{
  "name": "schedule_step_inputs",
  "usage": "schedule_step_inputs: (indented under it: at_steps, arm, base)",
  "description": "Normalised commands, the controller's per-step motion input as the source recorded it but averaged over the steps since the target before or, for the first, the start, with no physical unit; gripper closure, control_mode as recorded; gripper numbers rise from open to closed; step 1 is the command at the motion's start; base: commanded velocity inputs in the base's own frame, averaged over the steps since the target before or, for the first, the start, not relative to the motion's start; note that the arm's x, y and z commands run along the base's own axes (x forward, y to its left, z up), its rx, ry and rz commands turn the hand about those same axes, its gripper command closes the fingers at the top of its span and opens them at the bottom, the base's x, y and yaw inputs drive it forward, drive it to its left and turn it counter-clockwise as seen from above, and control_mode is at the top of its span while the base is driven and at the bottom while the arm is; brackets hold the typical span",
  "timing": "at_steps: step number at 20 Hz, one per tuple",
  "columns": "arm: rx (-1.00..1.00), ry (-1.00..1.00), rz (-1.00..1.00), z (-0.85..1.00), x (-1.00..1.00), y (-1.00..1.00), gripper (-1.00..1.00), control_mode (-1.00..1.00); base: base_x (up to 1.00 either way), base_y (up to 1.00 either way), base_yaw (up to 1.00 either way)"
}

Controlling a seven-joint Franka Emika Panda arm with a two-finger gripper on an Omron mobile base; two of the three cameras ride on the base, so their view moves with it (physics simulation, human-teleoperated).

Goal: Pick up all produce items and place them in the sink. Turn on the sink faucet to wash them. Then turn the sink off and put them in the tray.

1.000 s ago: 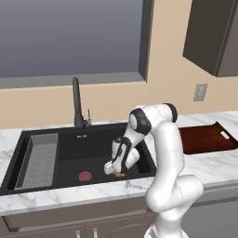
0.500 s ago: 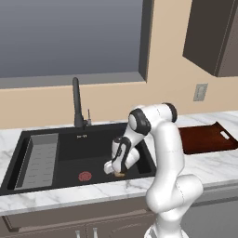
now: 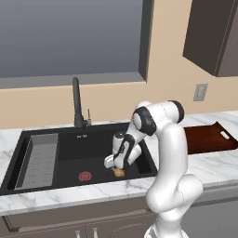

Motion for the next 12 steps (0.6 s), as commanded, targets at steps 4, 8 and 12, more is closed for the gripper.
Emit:
schedule_step_inputs:
  at_steps: [4, 8, 12]
  arm:
    - [0.0, -0.12, 0.0, 0.75, -0.08, -0.02, -1.0, -1.0]
    - [0.03, -0.14, 0.0, 0.95, -0.22, -0.01, -1.0, -1.0]
    - [0.0, -0.15, 0.0, 0.84, -0.27, -0.01, -1.0, -1.0]
  base:
    - [0.0, 0.0, 0.0]
    - [0.0, 0.0, 0.0]
    - [0.0, 0.0, 0.0]
